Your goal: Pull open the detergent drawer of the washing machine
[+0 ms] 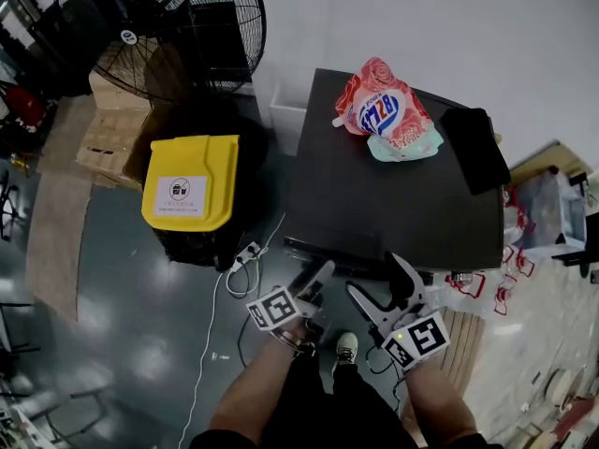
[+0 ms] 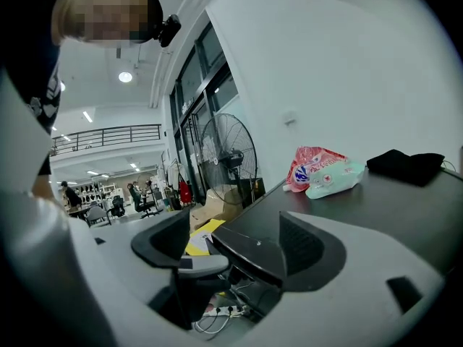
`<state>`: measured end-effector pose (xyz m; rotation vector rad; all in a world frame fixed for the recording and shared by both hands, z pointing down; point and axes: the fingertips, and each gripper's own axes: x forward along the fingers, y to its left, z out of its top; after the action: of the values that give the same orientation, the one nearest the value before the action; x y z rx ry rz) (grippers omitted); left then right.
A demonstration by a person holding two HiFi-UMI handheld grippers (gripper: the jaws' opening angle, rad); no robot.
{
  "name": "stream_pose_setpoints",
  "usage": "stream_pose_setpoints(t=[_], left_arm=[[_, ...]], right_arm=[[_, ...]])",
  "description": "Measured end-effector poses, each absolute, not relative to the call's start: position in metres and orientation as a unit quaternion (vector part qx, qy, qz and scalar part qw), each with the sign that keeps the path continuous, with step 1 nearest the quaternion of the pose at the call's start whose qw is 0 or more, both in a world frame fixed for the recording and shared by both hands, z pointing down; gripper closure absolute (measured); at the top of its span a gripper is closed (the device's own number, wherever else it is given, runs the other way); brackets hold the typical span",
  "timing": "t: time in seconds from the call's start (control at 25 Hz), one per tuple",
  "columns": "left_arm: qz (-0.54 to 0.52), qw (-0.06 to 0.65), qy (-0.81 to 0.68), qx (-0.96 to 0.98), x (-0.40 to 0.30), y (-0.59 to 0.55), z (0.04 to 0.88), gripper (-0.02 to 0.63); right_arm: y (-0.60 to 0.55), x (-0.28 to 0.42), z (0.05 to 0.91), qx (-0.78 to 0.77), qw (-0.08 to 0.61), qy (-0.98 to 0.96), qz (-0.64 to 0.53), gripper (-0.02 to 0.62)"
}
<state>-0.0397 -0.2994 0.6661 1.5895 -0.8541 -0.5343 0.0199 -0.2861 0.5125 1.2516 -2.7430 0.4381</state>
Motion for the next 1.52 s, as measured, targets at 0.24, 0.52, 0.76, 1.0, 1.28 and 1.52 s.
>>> stream_pose_setpoints(t=[0.24,0.52,0.76,1.0,1.28,1.52], left_arm=[[-0.232,0.595,-0.352,0.684,-0.039,-0.299,0.671,0.264],[-0.322,0.645,-0.332,0.608,-0.045,-0.300,0.667,0.264],[-0.323,0.646,-0.328,0.609,-0.046,-0.297,0.669,0.264],[-0.310,0.649,-0.328,0.613,-0.046,-0.301,0.672,0.242],[-0.315,0.645,-0.329,0.614,-0.042,-0.310,0.670,0.222],[-0.317,0.638,-0.341,0.613,-0.044,-0.312,0.671,0.222]], right_arm=[[-0.290,0.020,0.521,0.417,0.043,-0.895,0.153,0.201],[-0.295,0.028,0.527,0.423,0.037,-0.890,0.168,0.201],[-0.293,0.032,0.528,0.424,0.035,-0.889,0.173,0.201],[-0.295,0.037,0.525,0.425,0.031,-0.888,0.174,0.201],[-0.294,0.035,0.529,0.426,0.031,-0.886,0.180,0.202],[-0.292,0.034,0.532,0.430,0.028,-0.883,0.186,0.204]])
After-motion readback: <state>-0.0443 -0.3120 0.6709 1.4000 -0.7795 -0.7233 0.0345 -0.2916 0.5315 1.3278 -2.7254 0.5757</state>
